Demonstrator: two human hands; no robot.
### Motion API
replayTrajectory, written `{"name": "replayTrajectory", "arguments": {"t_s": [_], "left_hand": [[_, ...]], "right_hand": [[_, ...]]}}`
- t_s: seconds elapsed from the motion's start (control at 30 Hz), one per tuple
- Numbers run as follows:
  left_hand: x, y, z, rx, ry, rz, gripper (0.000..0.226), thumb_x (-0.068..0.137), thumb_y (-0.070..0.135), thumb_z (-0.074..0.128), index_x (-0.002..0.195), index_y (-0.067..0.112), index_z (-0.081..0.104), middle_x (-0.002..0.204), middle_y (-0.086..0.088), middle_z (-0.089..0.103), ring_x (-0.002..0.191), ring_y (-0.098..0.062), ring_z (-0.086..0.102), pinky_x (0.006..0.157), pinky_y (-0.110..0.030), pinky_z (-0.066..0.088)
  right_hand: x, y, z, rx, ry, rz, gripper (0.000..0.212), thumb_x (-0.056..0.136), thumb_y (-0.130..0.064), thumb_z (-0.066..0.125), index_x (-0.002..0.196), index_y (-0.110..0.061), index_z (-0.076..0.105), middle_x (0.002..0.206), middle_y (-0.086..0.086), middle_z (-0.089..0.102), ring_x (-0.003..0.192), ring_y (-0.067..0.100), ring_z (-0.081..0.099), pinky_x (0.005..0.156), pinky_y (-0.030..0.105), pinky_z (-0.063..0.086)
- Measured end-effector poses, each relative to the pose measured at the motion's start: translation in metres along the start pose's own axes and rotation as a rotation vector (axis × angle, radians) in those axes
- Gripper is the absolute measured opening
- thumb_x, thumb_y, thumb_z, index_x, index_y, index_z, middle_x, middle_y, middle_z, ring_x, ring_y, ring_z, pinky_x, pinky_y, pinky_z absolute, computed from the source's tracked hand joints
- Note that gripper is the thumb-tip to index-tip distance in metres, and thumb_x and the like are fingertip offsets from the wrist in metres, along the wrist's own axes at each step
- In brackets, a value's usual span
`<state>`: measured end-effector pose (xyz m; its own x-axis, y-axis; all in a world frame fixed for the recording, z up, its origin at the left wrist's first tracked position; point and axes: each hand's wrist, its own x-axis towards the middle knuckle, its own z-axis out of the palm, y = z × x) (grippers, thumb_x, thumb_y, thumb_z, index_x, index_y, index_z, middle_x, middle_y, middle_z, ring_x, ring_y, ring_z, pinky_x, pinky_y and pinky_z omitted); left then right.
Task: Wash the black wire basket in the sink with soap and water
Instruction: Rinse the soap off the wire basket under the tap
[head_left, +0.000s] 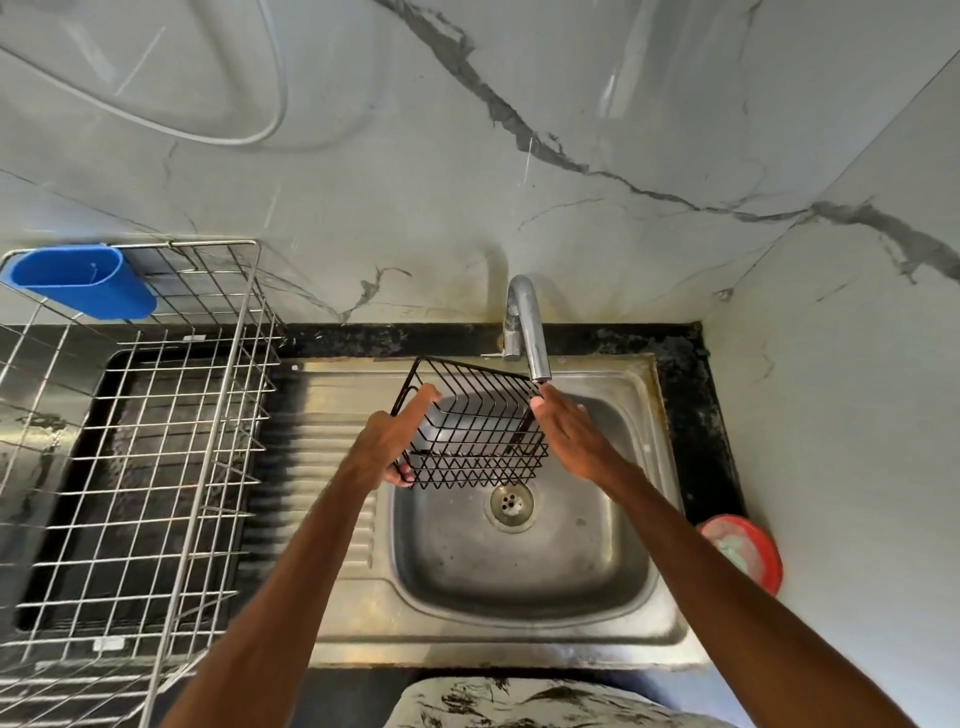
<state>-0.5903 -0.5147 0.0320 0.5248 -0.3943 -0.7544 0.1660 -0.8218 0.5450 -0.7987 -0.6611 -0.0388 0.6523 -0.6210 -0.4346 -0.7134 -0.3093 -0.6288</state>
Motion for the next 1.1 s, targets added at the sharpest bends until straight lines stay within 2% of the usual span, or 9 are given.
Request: {"name": "replayTrajectory", "arguments": {"t_s": [0.1, 0.23, 0.37, 0.5, 0.67, 0.83, 0.93, 1.0, 1.1], "left_hand": [[-0.005, -0.007, 0.004, -0.032, -0.016, 0.021, 0.062, 0.089, 0.073, 0.057, 0.09, 0.011, 0.056, 0.096, -0.014, 0.063, 0.092, -0.036, 0.068, 0.086, -0.052, 0.061], [-0.007, -0.012, 0.006, -0.074, -0.044, 0.028, 0.07, 0.09, 0.081, 0.045, 0.108, 0.014, 0.054, 0.094, -0.012, 0.061, 0.09, -0.036, 0.068, 0.076, -0.048, 0.061], [-0.007, -0.013, 0.002, -0.073, 0.004, 0.002, 0.066, 0.092, 0.078, 0.047, 0.091, 0.013, 0.058, 0.094, -0.017, 0.064, 0.089, -0.035, 0.067, 0.083, -0.052, 0.061], [-0.006, -0.009, 0.003, -0.049, 0.047, 0.032, 0.066, 0.093, 0.077, 0.047, 0.084, 0.013, 0.057, 0.085, -0.014, 0.063, 0.079, -0.032, 0.069, 0.082, -0.051, 0.062], [-0.005, -0.008, 0.005, 0.002, 0.059, 0.04, 0.096, 0.081, 0.091, 0.045, 0.104, 0.001, 0.067, 0.089, -0.022, 0.074, 0.079, -0.034, 0.075, 0.08, -0.05, 0.064], [0.023, -0.027, 0.012, 0.083, 0.091, 0.028, 0.156, 0.032, 0.115, 0.038, 0.135, -0.001, 0.057, 0.121, -0.025, 0.069, 0.101, -0.04, 0.07, 0.089, -0.055, 0.06], [0.018, -0.026, 0.009, 0.054, 0.08, 0.05, 0.134, 0.045, 0.109, 0.047, 0.125, 0.002, 0.063, 0.112, -0.022, 0.072, 0.097, -0.038, 0.072, 0.087, -0.054, 0.061], [0.006, -0.02, 0.006, 0.024, 0.076, 0.073, 0.108, 0.053, 0.098, 0.054, 0.107, 0.006, 0.068, 0.094, -0.018, 0.075, 0.087, -0.034, 0.074, 0.084, -0.053, 0.062], [-0.007, -0.017, 0.004, 0.004, 0.042, 0.058, 0.095, 0.059, 0.092, 0.059, 0.101, 0.007, 0.066, 0.086, -0.016, 0.069, 0.086, -0.035, 0.073, 0.081, -0.052, 0.062]], "right_hand": [[-0.01, -0.026, 0.007, -0.012, 0.023, -0.079, 0.079, 0.1, -0.068, 0.011, 0.161, -0.017, 0.007, 0.169, 0.006, 0.004, 0.155, 0.02, -0.004, 0.126, 0.046, -0.002], [-0.029, -0.061, 0.024, -0.078, -0.053, -0.319, 0.074, 0.105, -0.057, 0.02, 0.16, -0.018, -0.011, 0.167, -0.001, -0.018, 0.152, 0.011, -0.02, 0.125, 0.037, -0.008], [-0.028, -0.058, 0.028, -0.16, -0.072, -0.372, 0.074, 0.106, -0.056, 0.021, 0.16, -0.015, -0.009, 0.166, 0.001, -0.02, 0.152, 0.011, -0.022, 0.126, 0.048, -0.005], [-0.036, -0.081, 0.036, -0.102, 0.031, -0.411, 0.08, 0.103, -0.06, 0.017, 0.158, -0.013, -0.018, 0.165, 0.004, -0.026, 0.152, 0.012, -0.024, 0.125, 0.043, -0.009], [-0.032, -0.089, 0.039, -0.115, 0.045, -0.508, 0.069, 0.107, -0.051, 0.023, 0.161, -0.017, -0.003, 0.169, -0.001, -0.011, 0.153, 0.004, -0.012, 0.127, 0.043, -0.004], [-0.022, -0.055, 0.034, -0.165, 0.103, -0.604, 0.065, 0.109, -0.04, 0.033, 0.162, -0.019, 0.003, 0.17, -0.003, -0.003, 0.155, 0.008, -0.001, 0.127, 0.048, 0.007], [-0.02, -0.03, 0.03, -0.11, 0.088, -0.457, 0.069, 0.107, -0.049, 0.025, 0.161, -0.023, -0.008, 0.169, -0.007, -0.009, 0.155, 0.005, -0.005, 0.127, 0.047, 0.007], [-0.012, -0.008, 0.026, -0.115, 0.061, -0.356, 0.064, 0.105, -0.056, 0.016, 0.161, -0.032, -0.004, 0.169, -0.01, -0.007, 0.154, 0.004, -0.005, 0.126, 0.05, 0.007], [0.002, 0.013, 0.017, 0.037, -0.003, -0.229, 0.06, 0.103, -0.063, 0.014, 0.159, -0.044, 0.003, 0.169, -0.013, 0.002, 0.154, 0.005, 0.002, 0.126, 0.05, 0.011]]}}
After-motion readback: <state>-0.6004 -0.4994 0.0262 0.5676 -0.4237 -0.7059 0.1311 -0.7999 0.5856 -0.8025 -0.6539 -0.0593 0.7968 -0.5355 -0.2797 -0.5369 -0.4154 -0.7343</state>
